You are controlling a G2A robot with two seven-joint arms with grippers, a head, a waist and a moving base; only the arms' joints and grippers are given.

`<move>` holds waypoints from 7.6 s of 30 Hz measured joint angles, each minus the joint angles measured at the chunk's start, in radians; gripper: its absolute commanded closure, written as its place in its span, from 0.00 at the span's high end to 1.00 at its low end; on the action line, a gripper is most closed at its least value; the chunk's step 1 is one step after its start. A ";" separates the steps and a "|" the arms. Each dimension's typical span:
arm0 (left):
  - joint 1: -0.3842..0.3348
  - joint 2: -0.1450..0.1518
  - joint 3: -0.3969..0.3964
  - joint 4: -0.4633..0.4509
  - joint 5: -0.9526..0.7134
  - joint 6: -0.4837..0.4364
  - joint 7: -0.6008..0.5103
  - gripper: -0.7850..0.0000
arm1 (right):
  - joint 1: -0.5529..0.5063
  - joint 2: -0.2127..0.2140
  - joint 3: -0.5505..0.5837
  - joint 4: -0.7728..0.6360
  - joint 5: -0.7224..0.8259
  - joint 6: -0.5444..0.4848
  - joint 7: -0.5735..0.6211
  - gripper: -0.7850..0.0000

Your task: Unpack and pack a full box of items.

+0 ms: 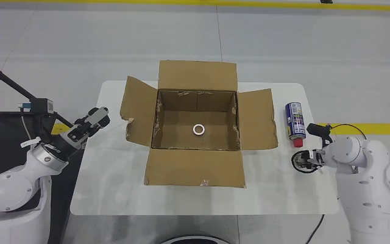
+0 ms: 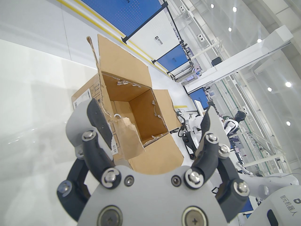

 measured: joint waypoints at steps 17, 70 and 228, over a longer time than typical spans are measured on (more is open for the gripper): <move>0.000 0.000 0.000 0.000 0.000 0.000 0.000 1.00 | -0.073 0.031 0.172 -0.544 0.251 -0.027 -0.027 0.00; 0.000 0.000 0.000 0.000 0.000 0.000 0.000 1.00 | 0.796 -0.427 -1.239 0.562 0.263 0.118 -0.378 0.00; 0.000 0.000 0.000 0.000 0.000 0.000 0.000 1.00 | 0.267 -0.070 -0.402 -0.587 0.247 -0.146 -0.384 0.00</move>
